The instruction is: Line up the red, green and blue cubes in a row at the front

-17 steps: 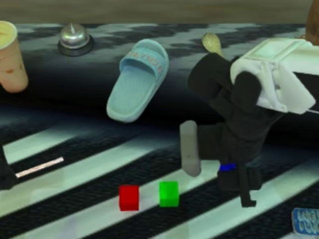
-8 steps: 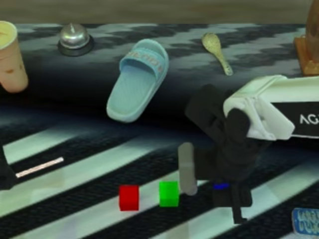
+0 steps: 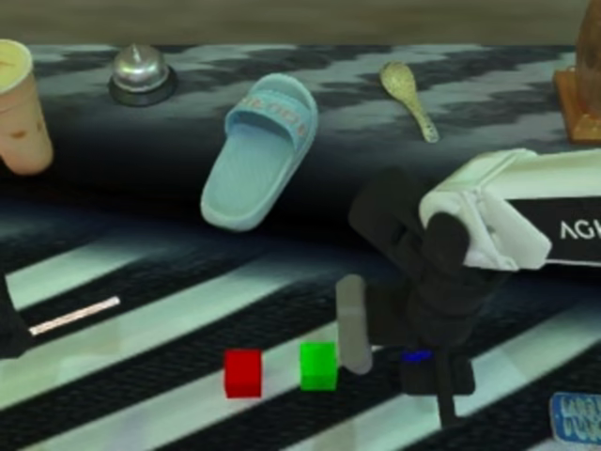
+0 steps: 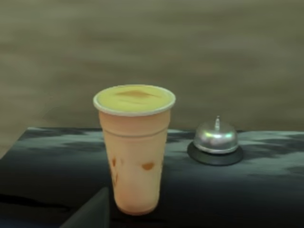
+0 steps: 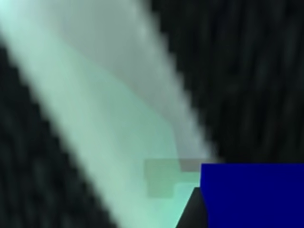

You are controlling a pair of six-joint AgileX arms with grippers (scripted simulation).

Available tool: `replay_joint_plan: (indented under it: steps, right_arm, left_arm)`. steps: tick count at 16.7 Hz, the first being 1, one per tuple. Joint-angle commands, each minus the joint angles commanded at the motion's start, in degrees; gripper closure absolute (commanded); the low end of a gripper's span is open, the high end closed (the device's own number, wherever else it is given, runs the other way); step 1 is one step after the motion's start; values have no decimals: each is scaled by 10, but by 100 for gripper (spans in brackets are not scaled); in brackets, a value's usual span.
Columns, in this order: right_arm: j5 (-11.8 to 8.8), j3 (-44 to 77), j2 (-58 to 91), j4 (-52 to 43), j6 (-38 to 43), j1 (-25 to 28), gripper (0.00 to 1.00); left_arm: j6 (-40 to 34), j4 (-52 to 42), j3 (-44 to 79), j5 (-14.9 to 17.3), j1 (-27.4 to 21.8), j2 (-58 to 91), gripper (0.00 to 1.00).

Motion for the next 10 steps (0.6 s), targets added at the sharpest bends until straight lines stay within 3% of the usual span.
replay_joint_plan:
  steps: [10]
  right_arm:
    - [0,0,0,0,0,0,2]
  left_arm:
    - [0,0,0,0,0,0,0]
